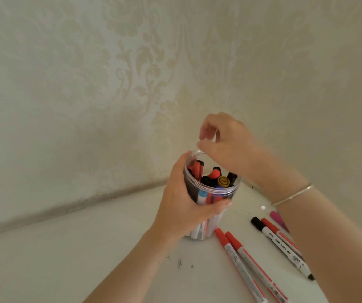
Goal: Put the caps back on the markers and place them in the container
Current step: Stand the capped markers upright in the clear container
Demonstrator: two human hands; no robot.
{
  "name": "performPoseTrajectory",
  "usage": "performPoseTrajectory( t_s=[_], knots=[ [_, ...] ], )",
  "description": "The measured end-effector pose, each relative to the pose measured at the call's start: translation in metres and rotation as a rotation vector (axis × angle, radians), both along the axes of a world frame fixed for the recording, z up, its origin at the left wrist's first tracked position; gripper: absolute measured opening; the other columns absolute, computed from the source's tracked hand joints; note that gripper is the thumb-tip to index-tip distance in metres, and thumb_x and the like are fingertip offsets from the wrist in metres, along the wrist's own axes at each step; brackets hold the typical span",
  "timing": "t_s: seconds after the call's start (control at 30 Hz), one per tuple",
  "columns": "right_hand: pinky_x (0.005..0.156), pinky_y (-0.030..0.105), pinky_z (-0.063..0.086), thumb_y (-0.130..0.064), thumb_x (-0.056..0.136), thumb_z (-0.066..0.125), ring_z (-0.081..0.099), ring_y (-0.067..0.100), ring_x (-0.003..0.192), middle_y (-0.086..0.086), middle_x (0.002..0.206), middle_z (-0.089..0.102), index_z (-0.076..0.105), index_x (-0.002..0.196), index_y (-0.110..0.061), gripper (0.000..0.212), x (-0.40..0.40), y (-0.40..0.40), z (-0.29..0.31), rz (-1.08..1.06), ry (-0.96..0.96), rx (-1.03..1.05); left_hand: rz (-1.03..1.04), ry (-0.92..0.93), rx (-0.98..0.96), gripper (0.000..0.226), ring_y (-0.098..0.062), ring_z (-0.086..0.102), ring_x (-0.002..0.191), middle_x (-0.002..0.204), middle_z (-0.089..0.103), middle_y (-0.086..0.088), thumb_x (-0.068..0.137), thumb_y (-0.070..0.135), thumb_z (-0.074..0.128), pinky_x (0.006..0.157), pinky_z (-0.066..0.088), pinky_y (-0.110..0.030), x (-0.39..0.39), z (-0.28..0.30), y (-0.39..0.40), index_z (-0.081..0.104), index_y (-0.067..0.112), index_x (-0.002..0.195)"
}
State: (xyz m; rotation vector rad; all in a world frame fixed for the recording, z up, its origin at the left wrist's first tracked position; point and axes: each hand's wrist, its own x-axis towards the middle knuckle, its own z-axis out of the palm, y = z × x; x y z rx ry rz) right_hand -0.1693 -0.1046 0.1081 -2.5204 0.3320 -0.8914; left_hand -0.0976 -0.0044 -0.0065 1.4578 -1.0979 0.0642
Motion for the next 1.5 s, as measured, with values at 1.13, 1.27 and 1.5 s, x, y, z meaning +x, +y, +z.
performPoseTrajectory(
  t_s=[1.13, 1.27, 1.5],
  knots=[
    [0.081, 0.041, 0.057, -0.015, 0.074, 0.058, 0.069, 0.020, 0.083, 0.000, 0.089, 0.073, 0.074, 0.090, -0.027, 0.025, -0.014, 0.011, 0.008, 0.084, 0.631, -0.007, -0.042, -0.032, 0.063, 0.110, -0.008, 0.050, 0.128, 0.136, 0.050, 0.018, 0.055, 0.026, 0.091, 0.104, 0.045, -0.040, -0.006, -0.002, 0.000, 0.028, 0.019, 0.145],
    [0.088, 0.033, 0.054, -0.010, 0.080, 0.057, 0.065, 0.014, 0.092, -0.006, 0.100, 0.071, 0.075, 0.096, -0.032, 0.032, -0.020, 0.011, 0.011, 0.087, 0.608, 0.008, -0.062, -0.036, 0.082, 0.109, -0.011, 0.050, 0.128, 0.137, 0.049, 0.014, 0.057, 0.034, 0.089, 0.103, 0.045, -0.040, -0.005, -0.002, 0.001, 0.026, 0.020, 0.146],
    [0.072, 0.039, 0.058, -0.011, 0.071, 0.054, 0.068, 0.024, 0.072, 0.003, 0.068, 0.071, 0.069, 0.064, -0.017, 0.018, -0.040, -0.034, 0.005, -0.254, -0.068, 0.250, -0.019, -0.066, 0.061, 0.109, -0.008, 0.041, 0.135, 0.139, 0.045, 0.015, 0.055, 0.044, 0.088, 0.108, 0.039, -0.029, 0.000, -0.006, 0.003, 0.029, 0.026, 0.144]
  ],
)
